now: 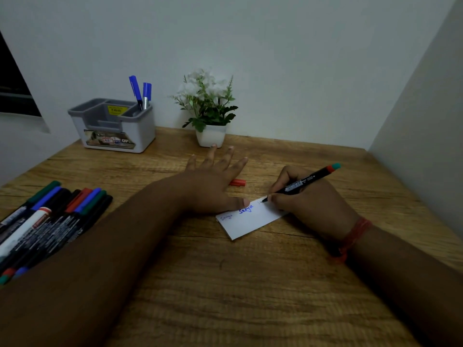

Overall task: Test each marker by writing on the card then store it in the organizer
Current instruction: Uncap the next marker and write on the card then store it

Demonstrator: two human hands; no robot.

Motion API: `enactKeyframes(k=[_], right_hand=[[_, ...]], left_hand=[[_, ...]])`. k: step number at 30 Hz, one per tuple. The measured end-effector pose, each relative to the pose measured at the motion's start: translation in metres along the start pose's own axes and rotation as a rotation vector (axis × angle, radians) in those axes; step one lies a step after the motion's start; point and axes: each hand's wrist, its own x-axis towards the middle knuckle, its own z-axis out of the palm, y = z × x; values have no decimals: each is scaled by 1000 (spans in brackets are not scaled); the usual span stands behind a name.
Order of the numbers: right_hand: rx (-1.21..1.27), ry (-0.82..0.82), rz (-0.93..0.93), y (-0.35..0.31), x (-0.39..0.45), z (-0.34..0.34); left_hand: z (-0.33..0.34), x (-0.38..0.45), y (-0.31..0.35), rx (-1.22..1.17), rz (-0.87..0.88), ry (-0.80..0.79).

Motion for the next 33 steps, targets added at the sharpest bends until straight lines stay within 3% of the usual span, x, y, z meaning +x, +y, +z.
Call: enactKeyframes(k=[33], right_hand=[[-2, 74, 29, -2, -1, 3]], left_hand=[[-1, 0, 0, -4, 7, -14]])
